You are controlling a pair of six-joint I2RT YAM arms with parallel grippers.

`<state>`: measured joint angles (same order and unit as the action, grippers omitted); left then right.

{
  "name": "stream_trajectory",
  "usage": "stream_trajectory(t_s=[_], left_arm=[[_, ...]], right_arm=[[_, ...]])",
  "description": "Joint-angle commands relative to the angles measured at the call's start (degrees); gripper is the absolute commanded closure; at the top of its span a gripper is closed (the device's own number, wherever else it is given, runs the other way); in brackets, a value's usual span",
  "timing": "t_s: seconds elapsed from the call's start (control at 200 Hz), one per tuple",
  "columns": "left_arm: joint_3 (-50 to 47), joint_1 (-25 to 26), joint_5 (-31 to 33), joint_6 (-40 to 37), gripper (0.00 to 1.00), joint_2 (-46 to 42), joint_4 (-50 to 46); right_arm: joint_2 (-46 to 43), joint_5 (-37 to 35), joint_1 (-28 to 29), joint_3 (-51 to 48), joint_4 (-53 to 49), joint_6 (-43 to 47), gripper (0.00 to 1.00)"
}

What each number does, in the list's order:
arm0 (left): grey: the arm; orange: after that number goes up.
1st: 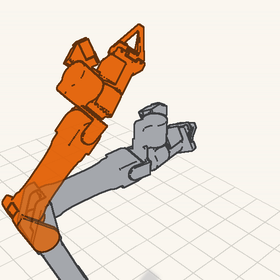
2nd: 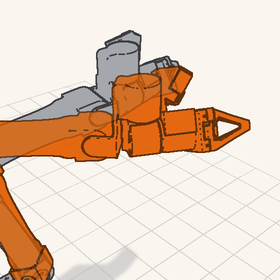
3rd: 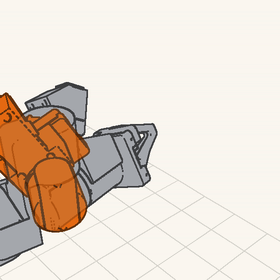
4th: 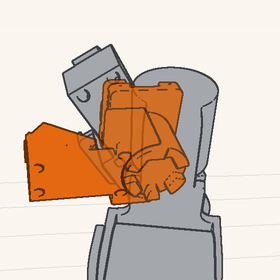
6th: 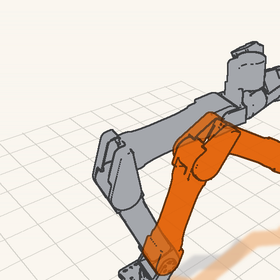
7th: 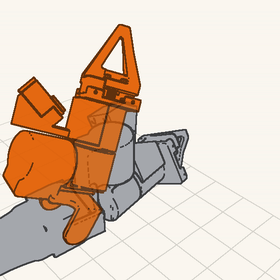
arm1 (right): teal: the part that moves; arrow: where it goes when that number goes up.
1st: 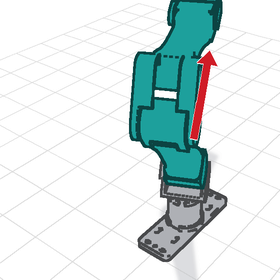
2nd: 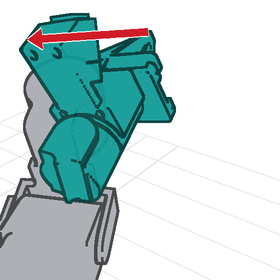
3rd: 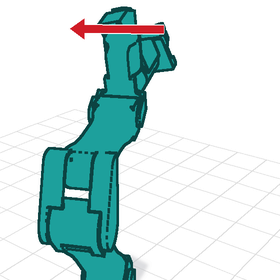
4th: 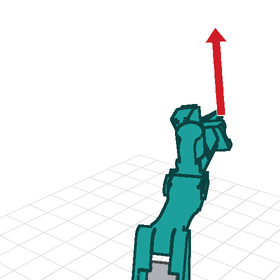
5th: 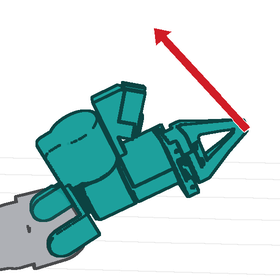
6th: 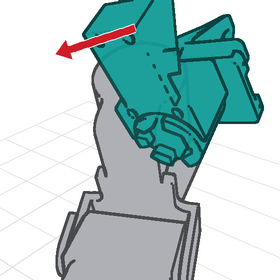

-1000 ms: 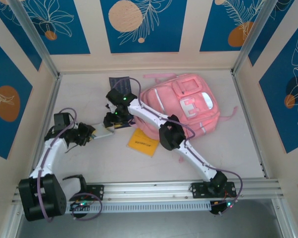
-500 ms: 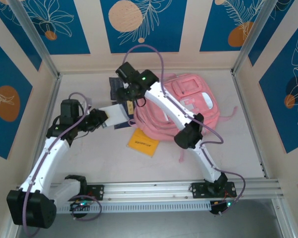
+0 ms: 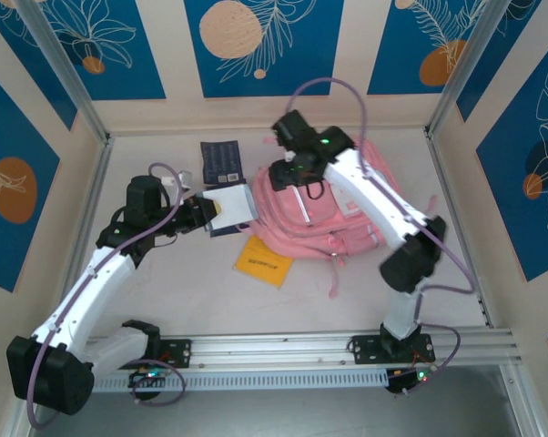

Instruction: Pack the student bag

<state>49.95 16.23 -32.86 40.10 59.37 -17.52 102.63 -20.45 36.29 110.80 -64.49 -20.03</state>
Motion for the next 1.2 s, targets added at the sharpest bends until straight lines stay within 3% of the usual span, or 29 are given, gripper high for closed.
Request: stream_trajectory(t_s=[0.0,0.1,0.205,0.29,0.445,0.56,0.685,0.885,0.97,1.075,1.19], left_arm=[[-1.12,1.22,-4.56,0.76,0.87,0.15,7.74],[-2.16,1.49,-7.92,3.6,0.88,0.04,12.16],[-2.76,2.11,-11.55,7.33,0.88,0.5,16.72],[-2.6,2.87,-13.24,9.64,0.88,0.44,19.06],[-1.88,4.89,-15.48,12.1,0.88,0.39,21.69],[-1.64,6.47,-15.76,13.38,0.88,0.81,23.1],[-1.61,7.58,-15.91,14.43,0.88,1.81,24.18],[-1.1,9.06,-16.1,15.17,0.87,3.61,25.47],[-1.1,9.48,-16.35,15.44,0.86,3.9,25.91],[-1.22,9.61,-16.62,15.16,0.75,4.0,25.86],[-1.77,9.61,-17.14,15.61,0.58,4.0,26.54]], right_arm=[[-11.2,26.03,-4.66,-13.82,14.23,-5.08,0.29],[-21.82,45.32,-7.63,-31.5,35.01,-11.16,0.28],[-25.36,59.26,-10.14,-40.92,49.99,-20.16,0.16],[-25.96,63.93,-10.51,-45.45,56.78,-24.77,0.12],[-26.67,65.2,-11.79,-50.42,60.7,-26.93,0.11],[-27.1,68.84,-13.74,-55.43,71.23,-33.43,0.12],[-28.04,70.92,-14.47,-59.02,79.95,-38.51,0.24],[-28.62,72.25,-14.5,-62.69,87.73,-43.3,0.56],[-29.37,71.97,-14.74,-63.61,87.8,-43.43,0.74],[-30.43,70.84,-16.12,-64.9,86.4,-42.97,0.94],[-31.47,70.31,-18.04,-66.46,86.18,-43.42,1.0]])
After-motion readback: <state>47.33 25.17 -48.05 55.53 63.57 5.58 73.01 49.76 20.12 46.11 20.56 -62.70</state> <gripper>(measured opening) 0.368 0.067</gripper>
